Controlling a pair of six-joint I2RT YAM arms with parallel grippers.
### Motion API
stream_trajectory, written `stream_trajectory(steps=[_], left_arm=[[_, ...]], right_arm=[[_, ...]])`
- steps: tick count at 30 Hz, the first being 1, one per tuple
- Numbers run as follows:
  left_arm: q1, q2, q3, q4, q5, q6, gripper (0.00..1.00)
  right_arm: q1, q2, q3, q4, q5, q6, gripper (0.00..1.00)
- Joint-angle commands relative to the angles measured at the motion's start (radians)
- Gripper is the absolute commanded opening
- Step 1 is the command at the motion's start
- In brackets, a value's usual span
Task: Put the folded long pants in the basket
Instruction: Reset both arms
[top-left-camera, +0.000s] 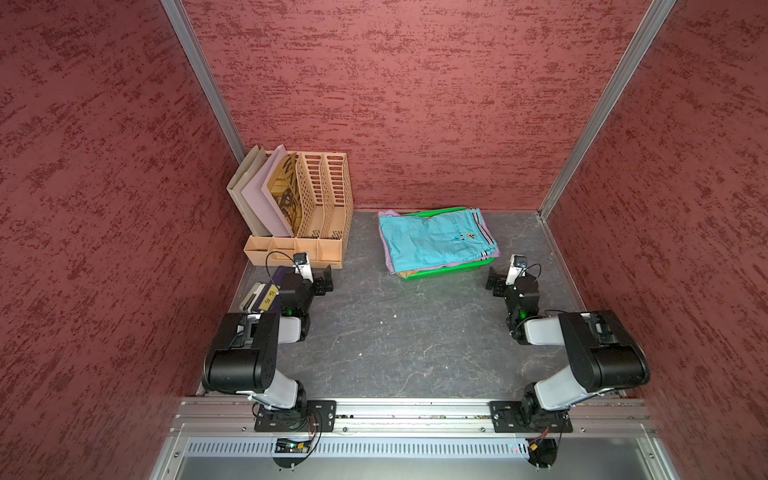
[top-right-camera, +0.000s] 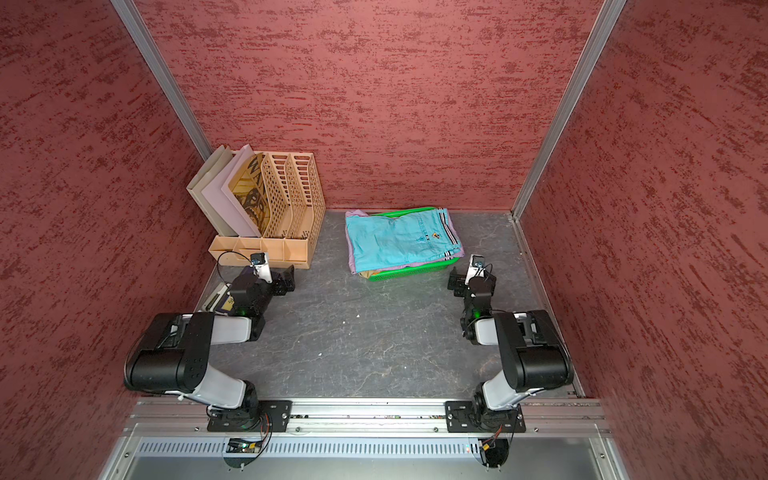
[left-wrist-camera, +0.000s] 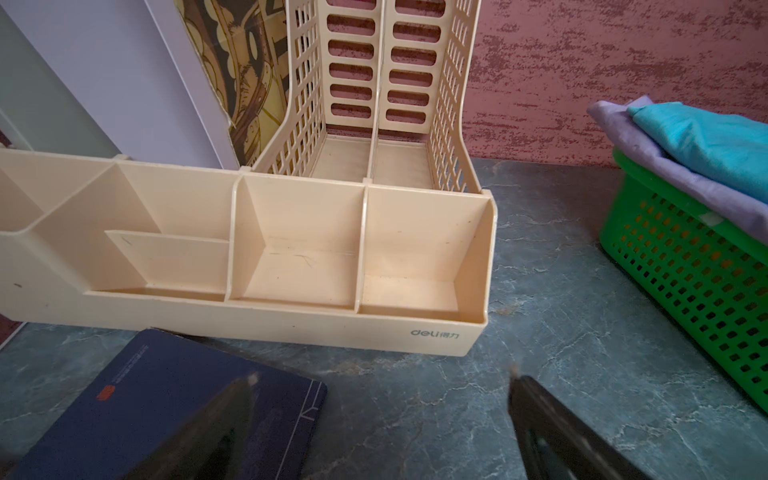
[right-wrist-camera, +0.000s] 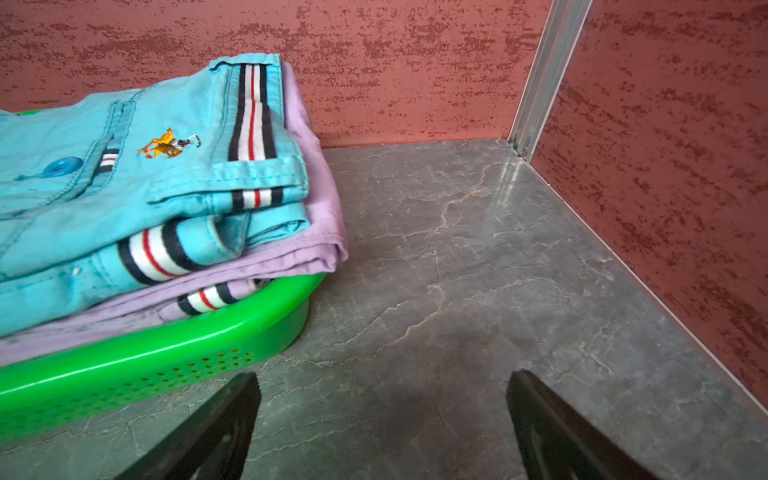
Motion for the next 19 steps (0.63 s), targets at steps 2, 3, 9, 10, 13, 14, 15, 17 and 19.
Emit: stream_trajectory(steps=[2,3,9,10,13,14,15,17,19], left_arm=[[-0.001,0.001,0.007,0.023,0.015,0.003,1.0],[-0.003,-0.001,0.009,0.017,0.014,0.004,1.0],[-0.001,0.0,0.009,0.02,0.015,0.001,1.0],[-0.001,0.0,0.009,0.019,0.016,0.002,1.0],[-0.002,0.0,0.009,0.017,0.015,0.004,1.0],[-0.003,0.0,0.011,0.016,0.015,0.003,1.0],[0.002,0.0,0.013,0.012,0.022,0.002,1.0],[-0.004,0.0,0.01,0.017,0.009,0.006,1.0],[-0.004,0.0,0.009,0.019,0.011,0.003,1.0]], right_arm=[[-0.006,-0.009,0.009,0.036,-0.016,-0.012,0.98],[-0.006,-0.007,0.007,0.039,-0.015,-0.012,0.98],[-0.005,-0.009,0.007,0.038,-0.017,-0.012,0.98],[-0.006,-0.009,0.007,0.037,-0.017,-0.012,0.99],[-0.006,-0.008,0.007,0.038,-0.016,-0.012,0.98],[-0.006,-0.008,0.007,0.037,-0.016,-0.012,0.98],[-0.006,-0.008,0.007,0.037,-0.015,-0.012,0.99],[-0.006,-0.007,0.008,0.037,-0.016,-0.012,0.98],[-0.006,-0.008,0.007,0.037,-0.016,-0.012,0.98]])
